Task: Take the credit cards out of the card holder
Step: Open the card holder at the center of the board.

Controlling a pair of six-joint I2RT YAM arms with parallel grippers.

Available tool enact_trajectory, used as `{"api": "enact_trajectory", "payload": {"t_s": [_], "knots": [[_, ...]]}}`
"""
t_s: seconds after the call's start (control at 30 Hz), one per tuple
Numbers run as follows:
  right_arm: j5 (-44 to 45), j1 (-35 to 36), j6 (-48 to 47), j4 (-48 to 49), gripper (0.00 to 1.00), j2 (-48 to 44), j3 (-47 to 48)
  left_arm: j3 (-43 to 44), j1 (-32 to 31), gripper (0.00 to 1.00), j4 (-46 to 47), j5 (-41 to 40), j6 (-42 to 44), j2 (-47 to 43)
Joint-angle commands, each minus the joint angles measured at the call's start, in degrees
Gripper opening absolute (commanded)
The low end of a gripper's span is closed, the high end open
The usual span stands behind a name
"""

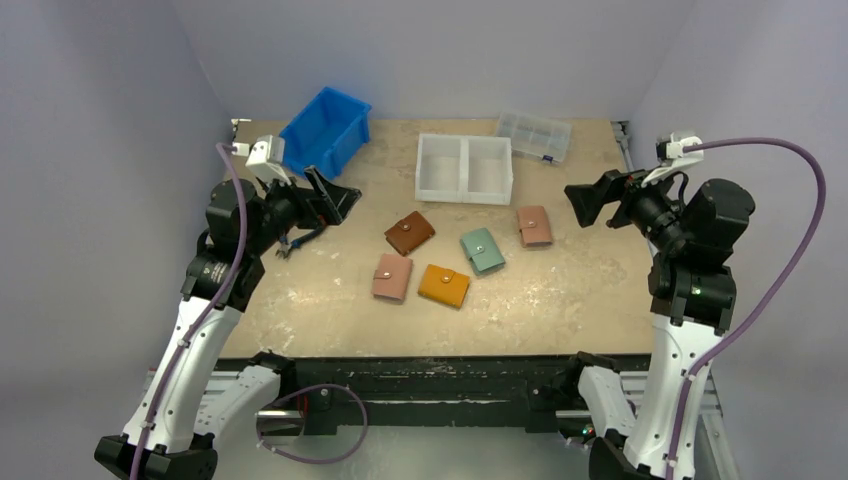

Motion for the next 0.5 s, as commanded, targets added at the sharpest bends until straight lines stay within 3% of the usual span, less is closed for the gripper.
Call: {"api": "enact_trajectory", "payload": {"t_s": [0.0, 0.47], "knots": [[0.94, -0.22, 1.26, 0.69, 0.99, -0.37, 0.83, 0.10, -0.31, 0.99, 4.29, 4.42, -2.43, -0.24], [-1.19, -0.28, 0.19, 1.03, 0.99, -0.88, -0.52, -2.93, -0.30, 0.99, 6.97, 11.22, -3.32, 0.32]]}}
